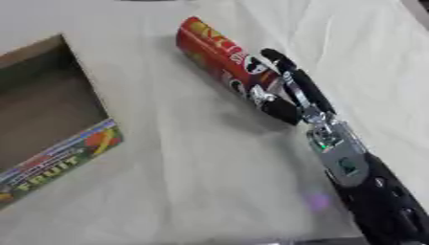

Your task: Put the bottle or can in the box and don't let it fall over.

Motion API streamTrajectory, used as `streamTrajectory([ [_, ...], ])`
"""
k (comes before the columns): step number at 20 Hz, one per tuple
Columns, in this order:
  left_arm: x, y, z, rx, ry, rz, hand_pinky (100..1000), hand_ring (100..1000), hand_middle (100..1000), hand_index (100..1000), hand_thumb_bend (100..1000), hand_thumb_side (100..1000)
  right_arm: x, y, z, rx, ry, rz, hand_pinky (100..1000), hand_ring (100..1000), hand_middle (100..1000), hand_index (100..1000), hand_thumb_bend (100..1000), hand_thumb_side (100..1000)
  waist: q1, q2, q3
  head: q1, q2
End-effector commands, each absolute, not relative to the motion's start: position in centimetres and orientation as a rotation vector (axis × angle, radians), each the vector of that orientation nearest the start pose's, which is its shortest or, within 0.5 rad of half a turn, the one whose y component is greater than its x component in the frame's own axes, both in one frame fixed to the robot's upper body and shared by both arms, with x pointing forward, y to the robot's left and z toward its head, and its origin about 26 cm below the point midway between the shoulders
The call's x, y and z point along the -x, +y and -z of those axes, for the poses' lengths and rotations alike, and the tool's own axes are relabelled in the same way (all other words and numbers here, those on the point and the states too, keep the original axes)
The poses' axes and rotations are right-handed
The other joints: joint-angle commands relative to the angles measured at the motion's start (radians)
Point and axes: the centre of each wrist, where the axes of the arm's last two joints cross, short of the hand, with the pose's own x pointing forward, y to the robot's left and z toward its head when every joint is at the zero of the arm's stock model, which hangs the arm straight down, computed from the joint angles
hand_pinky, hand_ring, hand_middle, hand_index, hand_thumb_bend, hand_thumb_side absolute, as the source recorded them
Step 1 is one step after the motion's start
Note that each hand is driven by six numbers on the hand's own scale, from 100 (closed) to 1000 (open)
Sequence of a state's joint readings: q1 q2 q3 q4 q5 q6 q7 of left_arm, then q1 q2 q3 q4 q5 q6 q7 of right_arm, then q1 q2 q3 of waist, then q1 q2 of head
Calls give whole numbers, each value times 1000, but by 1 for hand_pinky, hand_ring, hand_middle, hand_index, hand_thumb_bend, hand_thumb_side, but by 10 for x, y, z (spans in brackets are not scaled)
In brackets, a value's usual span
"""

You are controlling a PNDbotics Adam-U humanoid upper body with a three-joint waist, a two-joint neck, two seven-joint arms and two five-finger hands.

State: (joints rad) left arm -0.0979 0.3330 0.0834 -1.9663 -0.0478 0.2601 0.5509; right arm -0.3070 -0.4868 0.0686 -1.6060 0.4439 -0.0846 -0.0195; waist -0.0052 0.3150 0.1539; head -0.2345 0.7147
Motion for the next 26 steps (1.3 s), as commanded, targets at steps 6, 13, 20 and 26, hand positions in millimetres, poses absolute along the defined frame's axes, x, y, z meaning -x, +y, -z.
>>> streamTrajectory([
  [6, -278, 304, -153, -738, -1873, -240, 432, 803, 896, 697, 244, 646, -346, -310, -135, 757, -1902, -849, 634, 1000, 985, 977, 100, 802, -1, -1, 1, -4, -10],
  [13, -278, 304, -153, -737, -1874, -239, 433, 803, 896, 697, 242, 647, -347, -308, -136, 757, -1891, -866, 612, 1000, 983, 981, 100, 800, -2, 0, 3, -4, -11],
  [20, -278, 304, -153, -735, -1874, -238, 434, 803, 896, 698, 240, 647, -347, -307, -134, 733, -1864, -878, 594, 1000, 991, 987, 100, 819, -2, 1, 3, -7, -12],
  [26, -278, 304, -153, -735, -1874, -238, 434, 803, 896, 698, 239, 647, -348, -308, -131, 712, -1834, -887, 583, 1000, 997, 993, 100, 811, -2, 3, 4, -8, -12],
])
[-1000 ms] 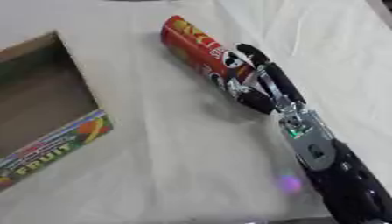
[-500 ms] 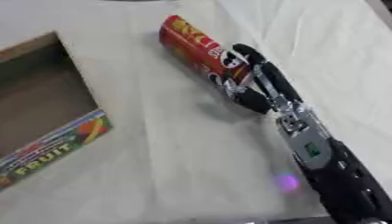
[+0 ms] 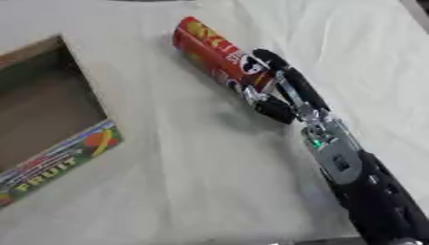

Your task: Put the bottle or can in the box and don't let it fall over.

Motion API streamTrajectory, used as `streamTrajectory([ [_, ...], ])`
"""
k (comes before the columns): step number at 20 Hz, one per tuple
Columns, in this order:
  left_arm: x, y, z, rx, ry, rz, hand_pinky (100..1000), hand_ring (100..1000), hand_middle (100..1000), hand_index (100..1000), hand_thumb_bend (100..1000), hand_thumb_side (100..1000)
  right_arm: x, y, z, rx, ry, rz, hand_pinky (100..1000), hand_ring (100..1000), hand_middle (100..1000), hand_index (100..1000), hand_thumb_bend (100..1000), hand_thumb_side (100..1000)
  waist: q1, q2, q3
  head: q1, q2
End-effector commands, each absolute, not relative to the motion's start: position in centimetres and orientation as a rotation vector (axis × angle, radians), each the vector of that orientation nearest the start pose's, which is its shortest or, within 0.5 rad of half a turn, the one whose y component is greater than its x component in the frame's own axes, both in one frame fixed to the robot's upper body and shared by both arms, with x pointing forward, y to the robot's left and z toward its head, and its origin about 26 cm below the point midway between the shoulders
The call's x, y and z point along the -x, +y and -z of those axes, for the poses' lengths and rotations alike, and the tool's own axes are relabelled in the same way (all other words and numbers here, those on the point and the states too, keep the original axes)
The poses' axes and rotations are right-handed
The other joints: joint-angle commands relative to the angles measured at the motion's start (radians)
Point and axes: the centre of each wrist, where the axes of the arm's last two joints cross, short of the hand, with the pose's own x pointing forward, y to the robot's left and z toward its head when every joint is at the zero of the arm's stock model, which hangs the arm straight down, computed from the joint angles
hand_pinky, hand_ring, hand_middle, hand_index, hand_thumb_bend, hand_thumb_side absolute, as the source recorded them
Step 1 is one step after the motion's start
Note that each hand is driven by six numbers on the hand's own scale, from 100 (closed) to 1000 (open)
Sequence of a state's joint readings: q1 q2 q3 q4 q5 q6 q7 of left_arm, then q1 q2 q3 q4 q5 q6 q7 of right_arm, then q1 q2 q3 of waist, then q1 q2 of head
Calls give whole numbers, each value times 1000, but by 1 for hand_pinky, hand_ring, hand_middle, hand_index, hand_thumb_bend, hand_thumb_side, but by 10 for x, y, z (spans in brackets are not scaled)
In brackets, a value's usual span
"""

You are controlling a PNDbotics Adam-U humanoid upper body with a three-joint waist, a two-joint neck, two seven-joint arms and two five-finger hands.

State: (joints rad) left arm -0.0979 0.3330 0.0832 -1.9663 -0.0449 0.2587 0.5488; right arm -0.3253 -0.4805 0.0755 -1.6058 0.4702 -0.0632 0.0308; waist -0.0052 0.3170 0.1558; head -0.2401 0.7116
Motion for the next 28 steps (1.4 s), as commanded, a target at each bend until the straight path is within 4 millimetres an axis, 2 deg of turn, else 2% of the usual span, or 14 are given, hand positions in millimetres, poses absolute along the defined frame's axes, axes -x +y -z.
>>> streamTrajectory([
  [1, -278, 304, -153, -734, -1874, -238, 434, 802, 896, 697, 239, 647, -348, -309, -131, 710, -1831, -888, 571, 1000, 997, 993, 100, 805, -2, 2, 2, -2, -9],
  [12, -278, 304, -153, -735, -1875, -238, 435, 802, 896, 697, 237, 647, -347, -311, -127, 715, -1792, -908, 530, 1000, 1000, 991, 100, 768, -2, 2, 1, -3, -10],
  [16, -278, 304, -153, -735, -1875, -238, 435, 802, 896, 697, 236, 647, -346, -311, -126, 711, -1778, -911, 487, 1000, 990, 981, 100, 714, -2, 3, 1, -3, -10],
  [21, -278, 304, -153, -735, -1875, -237, 435, 802, 896, 697, 236, 648, -346, -311, -124, 693, -1760, -910, 414, 1000, 967, 960, 100, 688, -3, 4, 2, -3, -10],
  [28, -278, 304, -153, -735, -1877, -238, 436, 802, 896, 696, 234, 648, -346, -313, -122, 693, -1715, -965, 360, 1000, 954, 965, 100, 613, -4, 5, 4, -4, -10],
])
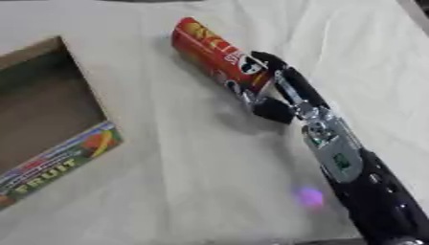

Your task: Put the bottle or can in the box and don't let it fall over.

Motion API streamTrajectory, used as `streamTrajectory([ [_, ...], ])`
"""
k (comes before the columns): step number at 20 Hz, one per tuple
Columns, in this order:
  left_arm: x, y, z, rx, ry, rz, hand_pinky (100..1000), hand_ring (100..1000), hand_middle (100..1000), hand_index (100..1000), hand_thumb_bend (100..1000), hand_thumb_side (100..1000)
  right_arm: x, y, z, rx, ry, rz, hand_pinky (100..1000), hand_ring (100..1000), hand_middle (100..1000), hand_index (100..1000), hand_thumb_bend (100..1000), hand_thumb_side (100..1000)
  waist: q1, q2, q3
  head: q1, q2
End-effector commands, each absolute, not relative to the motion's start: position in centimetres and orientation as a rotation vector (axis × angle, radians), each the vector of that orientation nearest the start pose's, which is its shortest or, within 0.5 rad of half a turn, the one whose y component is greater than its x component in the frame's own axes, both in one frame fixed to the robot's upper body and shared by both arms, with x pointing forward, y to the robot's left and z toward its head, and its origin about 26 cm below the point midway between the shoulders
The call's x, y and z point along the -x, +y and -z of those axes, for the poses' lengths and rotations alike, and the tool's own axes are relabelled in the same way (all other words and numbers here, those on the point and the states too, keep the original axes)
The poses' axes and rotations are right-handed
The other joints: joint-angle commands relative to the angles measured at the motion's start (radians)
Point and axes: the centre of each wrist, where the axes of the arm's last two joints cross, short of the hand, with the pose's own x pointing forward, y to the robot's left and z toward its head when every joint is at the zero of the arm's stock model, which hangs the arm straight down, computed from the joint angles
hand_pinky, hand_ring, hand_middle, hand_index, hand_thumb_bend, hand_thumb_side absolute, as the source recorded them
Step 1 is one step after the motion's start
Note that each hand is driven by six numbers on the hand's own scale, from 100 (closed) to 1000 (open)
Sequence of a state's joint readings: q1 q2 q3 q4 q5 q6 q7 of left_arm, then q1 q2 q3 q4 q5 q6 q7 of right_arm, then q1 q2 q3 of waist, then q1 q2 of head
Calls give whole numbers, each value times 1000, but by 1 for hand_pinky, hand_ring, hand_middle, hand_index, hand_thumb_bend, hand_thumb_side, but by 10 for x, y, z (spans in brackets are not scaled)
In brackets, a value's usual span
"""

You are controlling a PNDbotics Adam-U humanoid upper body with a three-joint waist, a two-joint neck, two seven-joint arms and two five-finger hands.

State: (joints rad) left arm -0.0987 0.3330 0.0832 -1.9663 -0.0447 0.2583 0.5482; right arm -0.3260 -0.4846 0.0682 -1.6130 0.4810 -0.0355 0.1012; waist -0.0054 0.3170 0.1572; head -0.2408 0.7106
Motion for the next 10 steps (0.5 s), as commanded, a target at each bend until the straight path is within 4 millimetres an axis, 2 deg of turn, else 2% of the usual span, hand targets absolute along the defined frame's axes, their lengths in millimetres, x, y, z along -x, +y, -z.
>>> streamTrajectory([
  [1, -278, 304, -153, -735, -1877, -238, 436, 802, 896, 696, 234, 648, -346, -313, -122, 693, -1708, -973, 357, 1000, 954, 968, 100, 602, -4, 5, 3, -4, -9],
  [4, -279, 304, -154, -735, -1878, -238, 436, 802, 896, 695, 233, 647, -346, -314, -121, 697, -1688, -990, 333, 1000, 945, 969, 100, 556, -5, 6, 3, -4, -10],
  [10, -278, 304, -153, -735, -1877, -239, 437, 802, 896, 694, 233, 646, -347, -317, -119, 727, -1648, -998, 303, 1000, 932, 959, 100, 523, -5, 7, 4, -5, -10],
])
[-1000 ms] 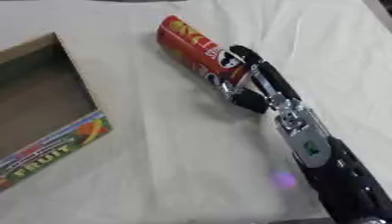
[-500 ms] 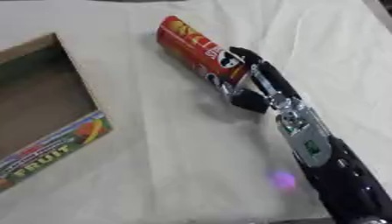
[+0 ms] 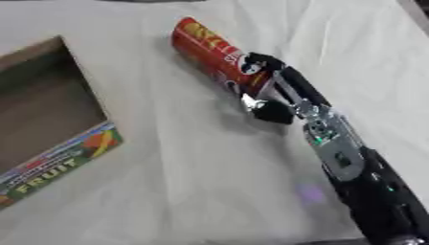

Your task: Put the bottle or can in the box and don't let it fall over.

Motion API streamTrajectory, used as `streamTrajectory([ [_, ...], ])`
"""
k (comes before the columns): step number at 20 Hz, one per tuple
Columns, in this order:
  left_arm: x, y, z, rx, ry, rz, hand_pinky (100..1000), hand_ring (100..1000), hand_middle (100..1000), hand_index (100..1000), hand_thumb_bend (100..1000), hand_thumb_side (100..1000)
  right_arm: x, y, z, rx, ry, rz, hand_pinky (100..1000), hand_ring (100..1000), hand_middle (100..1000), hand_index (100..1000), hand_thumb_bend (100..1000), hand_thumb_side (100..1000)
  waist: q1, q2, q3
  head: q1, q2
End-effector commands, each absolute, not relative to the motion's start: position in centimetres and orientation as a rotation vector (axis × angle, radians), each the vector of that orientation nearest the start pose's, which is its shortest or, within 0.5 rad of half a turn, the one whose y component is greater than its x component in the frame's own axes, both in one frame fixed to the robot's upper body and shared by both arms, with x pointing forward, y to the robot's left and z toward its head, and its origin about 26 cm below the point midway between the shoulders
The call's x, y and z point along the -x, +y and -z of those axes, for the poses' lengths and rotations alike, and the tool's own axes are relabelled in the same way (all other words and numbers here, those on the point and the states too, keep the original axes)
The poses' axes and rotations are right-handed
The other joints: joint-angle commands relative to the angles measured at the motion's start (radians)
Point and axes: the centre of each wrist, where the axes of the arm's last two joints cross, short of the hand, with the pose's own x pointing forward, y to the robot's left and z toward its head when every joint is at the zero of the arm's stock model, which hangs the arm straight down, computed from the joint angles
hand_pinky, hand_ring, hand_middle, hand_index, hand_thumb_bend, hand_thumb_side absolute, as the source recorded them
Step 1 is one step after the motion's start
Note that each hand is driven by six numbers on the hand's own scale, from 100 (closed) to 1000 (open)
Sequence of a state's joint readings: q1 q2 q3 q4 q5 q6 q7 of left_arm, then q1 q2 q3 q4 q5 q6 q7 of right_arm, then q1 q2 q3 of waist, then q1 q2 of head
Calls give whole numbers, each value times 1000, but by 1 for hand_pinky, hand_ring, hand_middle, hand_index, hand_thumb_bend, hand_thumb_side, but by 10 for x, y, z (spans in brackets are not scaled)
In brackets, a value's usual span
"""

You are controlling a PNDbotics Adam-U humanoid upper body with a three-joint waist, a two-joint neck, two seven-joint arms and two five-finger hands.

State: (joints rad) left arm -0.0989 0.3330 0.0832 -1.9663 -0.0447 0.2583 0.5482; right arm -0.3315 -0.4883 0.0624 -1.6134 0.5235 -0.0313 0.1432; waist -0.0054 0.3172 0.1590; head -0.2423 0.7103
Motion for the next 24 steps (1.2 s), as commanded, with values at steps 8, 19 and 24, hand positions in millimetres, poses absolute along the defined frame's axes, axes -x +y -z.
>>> streamTrajectory([
  [8, -278, 304, -153, -734, -1877, -240, 439, 802, 896, 694, 231, 646, -349, -317, -115, 715, -1634, -974, 259, 1000, 919, 956, 100, 491, -5, 8, 2, -5, -11],
  [19, -278, 304, -153, -734, -1878, -242, 441, 801, 896, 694, 229, 638, -350, -320, -111, 669, -1596, -956, 208, 1000, 882, 936, 100, 341, -4, 11, 4, -8, -12],
  [24, -278, 304, -153, -733, -1878, -242, 445, 801, 895, 694, 228, 637, -350, -321, -111, 663, -1584, -951, 199, 1000, 861, 909, 100, 167, -3, 12, 4, -9, -12],
])
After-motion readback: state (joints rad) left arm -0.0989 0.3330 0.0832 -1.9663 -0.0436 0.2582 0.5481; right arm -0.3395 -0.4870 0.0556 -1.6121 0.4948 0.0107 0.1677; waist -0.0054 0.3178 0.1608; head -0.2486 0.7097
